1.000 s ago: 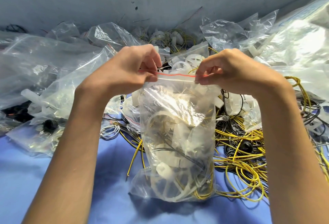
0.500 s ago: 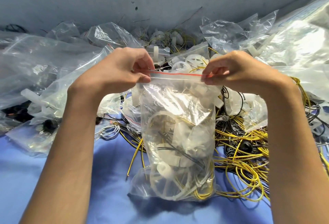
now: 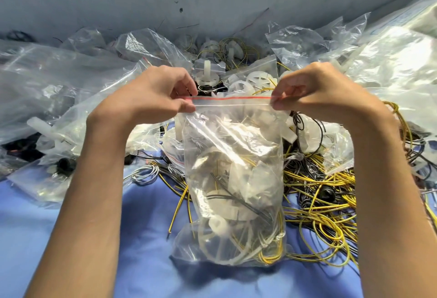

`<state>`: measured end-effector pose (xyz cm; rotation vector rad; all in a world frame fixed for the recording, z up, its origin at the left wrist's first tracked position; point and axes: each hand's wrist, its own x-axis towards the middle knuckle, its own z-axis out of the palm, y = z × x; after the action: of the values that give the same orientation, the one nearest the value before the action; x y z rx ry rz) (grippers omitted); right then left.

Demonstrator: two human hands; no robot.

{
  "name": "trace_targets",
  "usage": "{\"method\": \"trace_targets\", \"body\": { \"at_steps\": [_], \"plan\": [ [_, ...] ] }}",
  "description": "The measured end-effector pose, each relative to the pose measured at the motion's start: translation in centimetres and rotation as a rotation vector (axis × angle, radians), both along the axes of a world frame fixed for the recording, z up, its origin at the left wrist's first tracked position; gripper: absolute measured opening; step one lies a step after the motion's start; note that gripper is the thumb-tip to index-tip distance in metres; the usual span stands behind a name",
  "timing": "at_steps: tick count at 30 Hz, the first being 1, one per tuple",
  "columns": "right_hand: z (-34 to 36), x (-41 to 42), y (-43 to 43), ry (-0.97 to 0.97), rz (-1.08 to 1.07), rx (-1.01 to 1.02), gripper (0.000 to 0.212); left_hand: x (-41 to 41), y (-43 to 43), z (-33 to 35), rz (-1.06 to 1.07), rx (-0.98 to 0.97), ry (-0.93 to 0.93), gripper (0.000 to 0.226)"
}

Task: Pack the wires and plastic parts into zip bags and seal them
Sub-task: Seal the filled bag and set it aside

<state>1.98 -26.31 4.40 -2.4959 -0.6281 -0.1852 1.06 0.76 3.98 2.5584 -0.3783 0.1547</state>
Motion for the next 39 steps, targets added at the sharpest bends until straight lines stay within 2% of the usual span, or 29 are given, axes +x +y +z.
{"method": "trace_targets", "body": {
  "at_steps": [2, 8, 12, 14, 18, 24, 30, 39],
  "plan": [
    [-0.2, 0.0, 0.2, 0.009, 0.018, 0.003, 0.002, -0.1, -0.2, 0.0, -0.03, 0.011, 0.03, 0.021],
    [-0.3, -0.1, 1.9, -0.002, 0.101, -0.004, 0.012, -0.5, -2.9, -0.1, -0.142, -0.002, -0.015, 0.003],
    [-0.3, -0.1, 2.8, -0.049, 0.155, -0.022, 0.011, -0.7, -4.4, -0.4, -0.186, 0.037, -0.095, 0.007],
    [-0.2, -0.1, 2.9, -0.08, 0.161, -0.015, 0.009, -0.7, -4.3, -0.3, -0.2, -0.007, -0.124, 0.004],
    [-0.2, -0.4, 3.0, -0.116, 0.189, -0.03, 0.008, -1.0, -4.1, 0.1, -0.213, -0.034, -0.144, 0.017],
    [-0.4, -0.3, 3.5, -0.105, 0.2, 0.018, 0.009, -0.9, -4.3, -0.2, -0.196, -0.067, -0.164, 0.003],
    [-0.5, -0.4, 4.0, -0.168, 0.22, 0.028, 0.006, -0.7, -4.4, -0.3, -0.24, -0.019, -0.258, 0.005],
    [-0.6, -0.2, 4.6, -0.152, 0.164, -0.021, 0.008, -0.6, -4.2, -0.5, -0.208, -0.051, -0.225, 0.016]
  ]
}}
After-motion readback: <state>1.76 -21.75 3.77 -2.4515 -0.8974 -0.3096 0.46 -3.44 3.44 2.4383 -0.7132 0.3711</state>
